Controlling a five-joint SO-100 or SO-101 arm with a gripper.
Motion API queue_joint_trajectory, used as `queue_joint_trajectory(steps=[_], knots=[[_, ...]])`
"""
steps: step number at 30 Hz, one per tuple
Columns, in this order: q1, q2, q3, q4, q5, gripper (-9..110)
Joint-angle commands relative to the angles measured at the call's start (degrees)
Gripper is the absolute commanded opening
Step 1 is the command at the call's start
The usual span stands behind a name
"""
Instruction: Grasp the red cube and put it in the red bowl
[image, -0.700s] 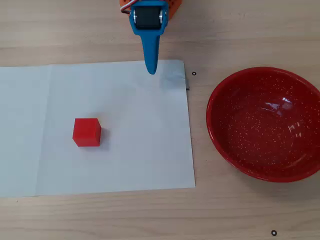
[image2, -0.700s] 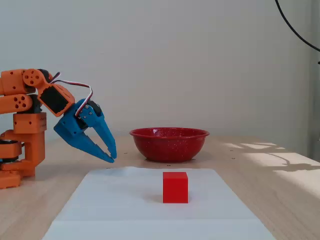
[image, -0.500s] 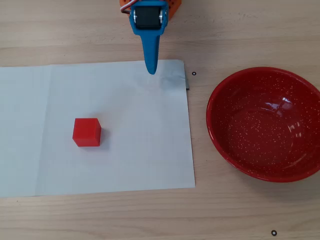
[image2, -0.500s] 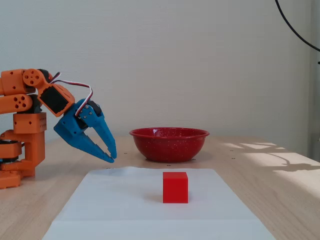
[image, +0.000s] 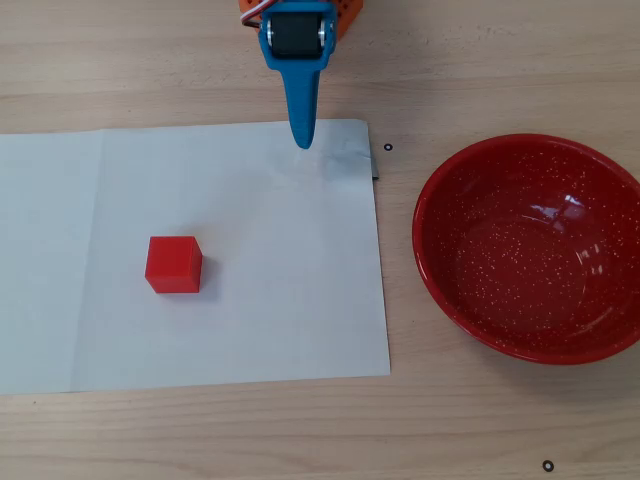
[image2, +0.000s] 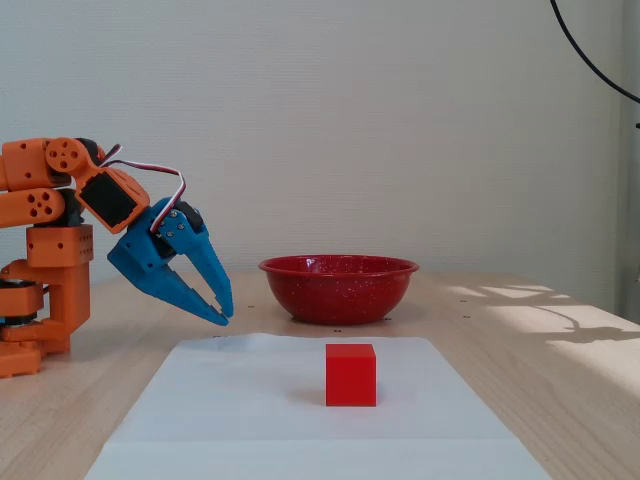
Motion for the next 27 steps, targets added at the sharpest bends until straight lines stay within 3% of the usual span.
queue_joint_trajectory(steps=[1,11,27], knots=[[0.7,0.7,0.88,-0.53,-0.53,0],[-0.7,-4.57,-8.35,7.12,0.79,0],[-4.75,-34.45,-43.07,20.04,5.8,0]])
